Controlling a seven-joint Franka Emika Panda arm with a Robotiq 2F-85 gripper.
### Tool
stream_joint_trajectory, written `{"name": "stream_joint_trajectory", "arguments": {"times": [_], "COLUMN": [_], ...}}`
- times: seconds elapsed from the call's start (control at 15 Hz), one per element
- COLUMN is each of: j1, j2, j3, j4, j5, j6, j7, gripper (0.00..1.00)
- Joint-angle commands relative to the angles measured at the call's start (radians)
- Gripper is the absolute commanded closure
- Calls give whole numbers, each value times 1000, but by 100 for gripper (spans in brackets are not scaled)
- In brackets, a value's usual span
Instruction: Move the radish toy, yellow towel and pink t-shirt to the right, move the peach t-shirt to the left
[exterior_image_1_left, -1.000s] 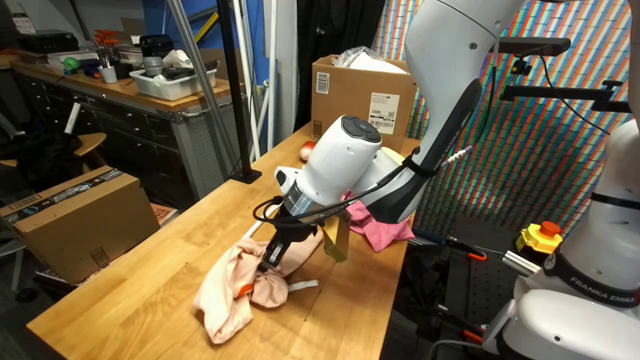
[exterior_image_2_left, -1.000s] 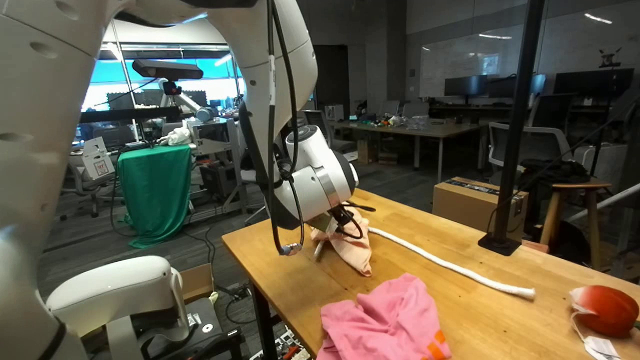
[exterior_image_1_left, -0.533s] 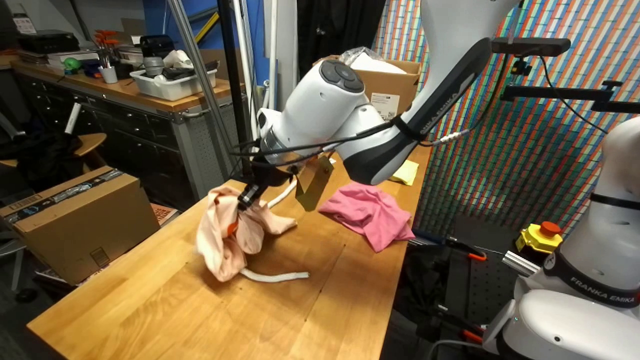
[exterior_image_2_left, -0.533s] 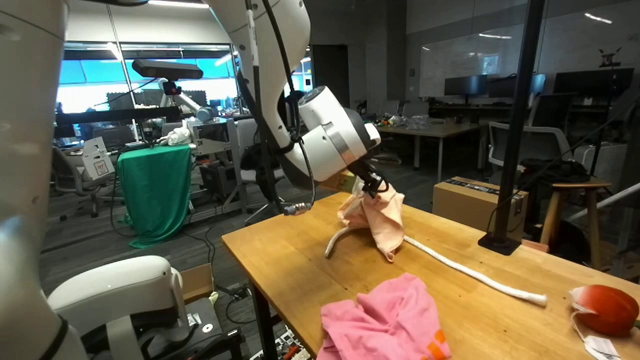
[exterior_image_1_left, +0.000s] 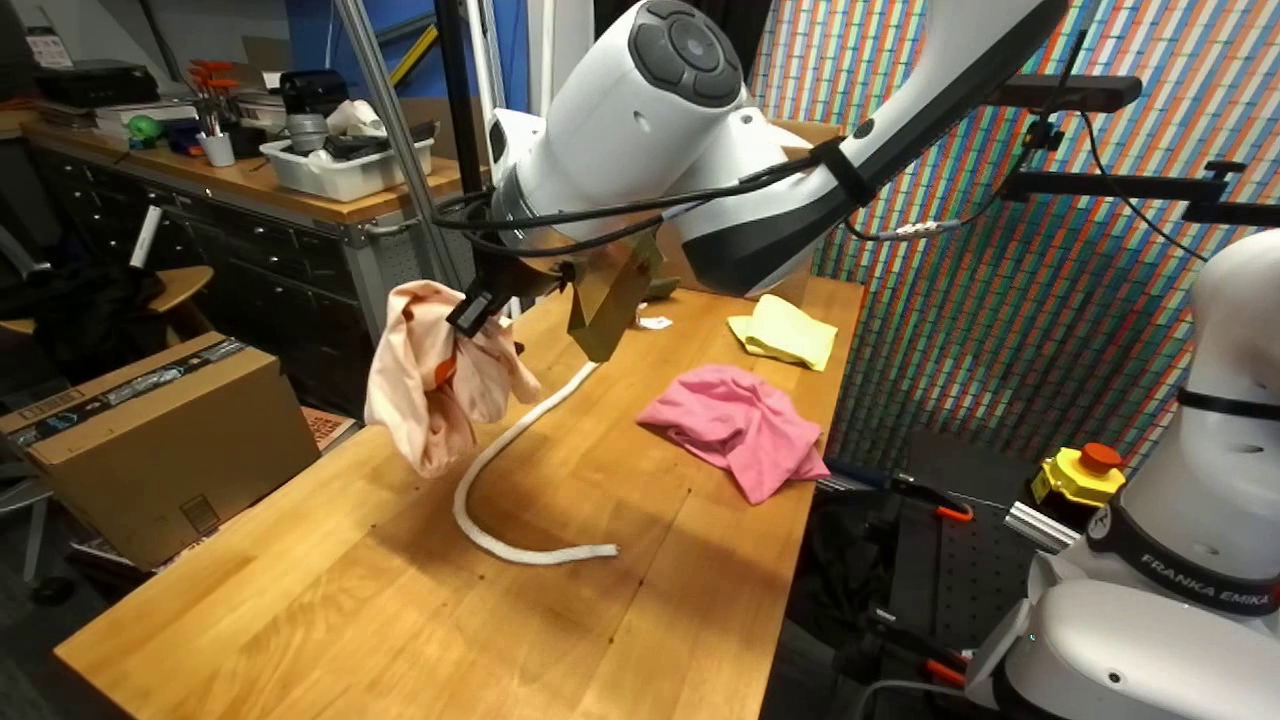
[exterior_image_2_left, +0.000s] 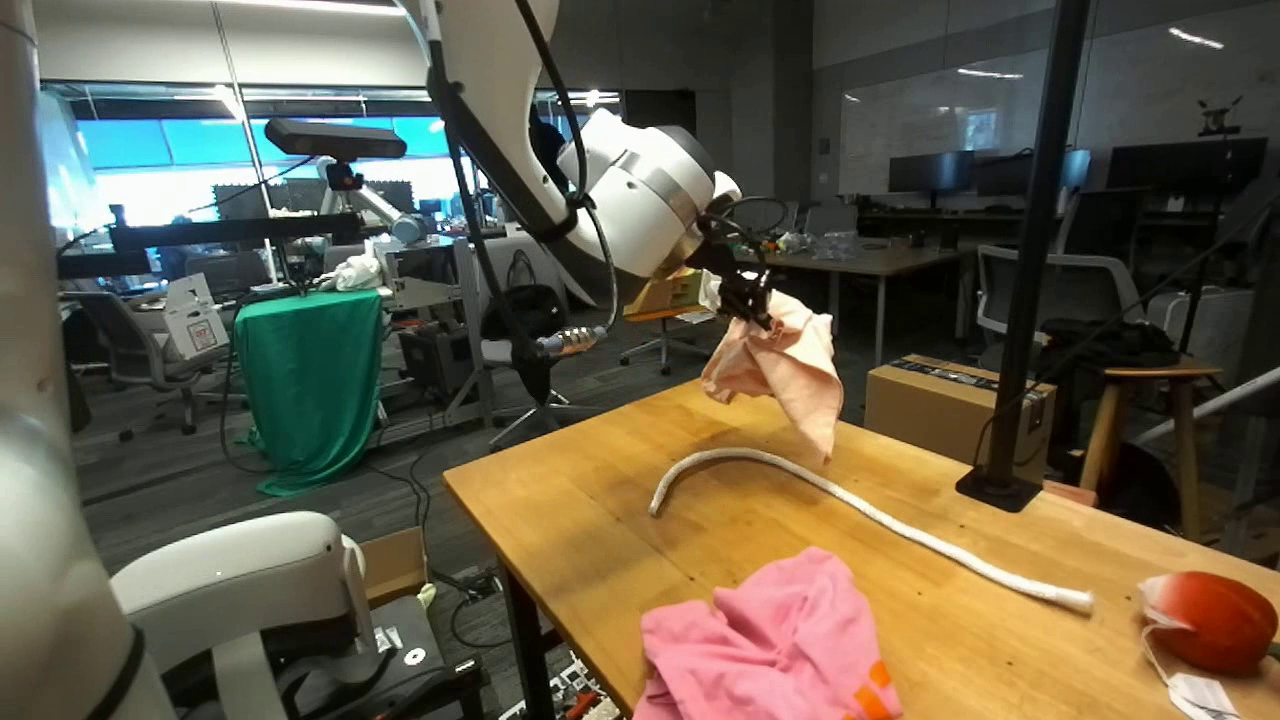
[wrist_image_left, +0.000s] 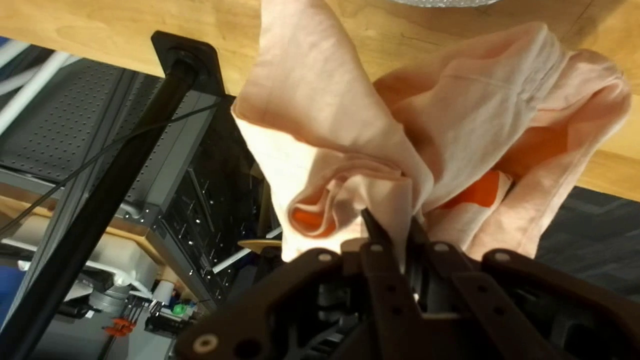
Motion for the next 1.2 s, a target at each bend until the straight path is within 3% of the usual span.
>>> {"name": "stream_joint_trajectory", "arguments": {"times": [0.0,0.27,0.67,1.13], "j1": [39,62,48,53], "j2": [-36,-45,-43,-87], "j3": [2,7,41,48], "j4": [11,7,-42,-50], "j5": [-93,-146,28,113], "j6": [-58,-70,-25,-101], "j7": [81,121,-68,-138], "gripper": [95,95,95,95]}}
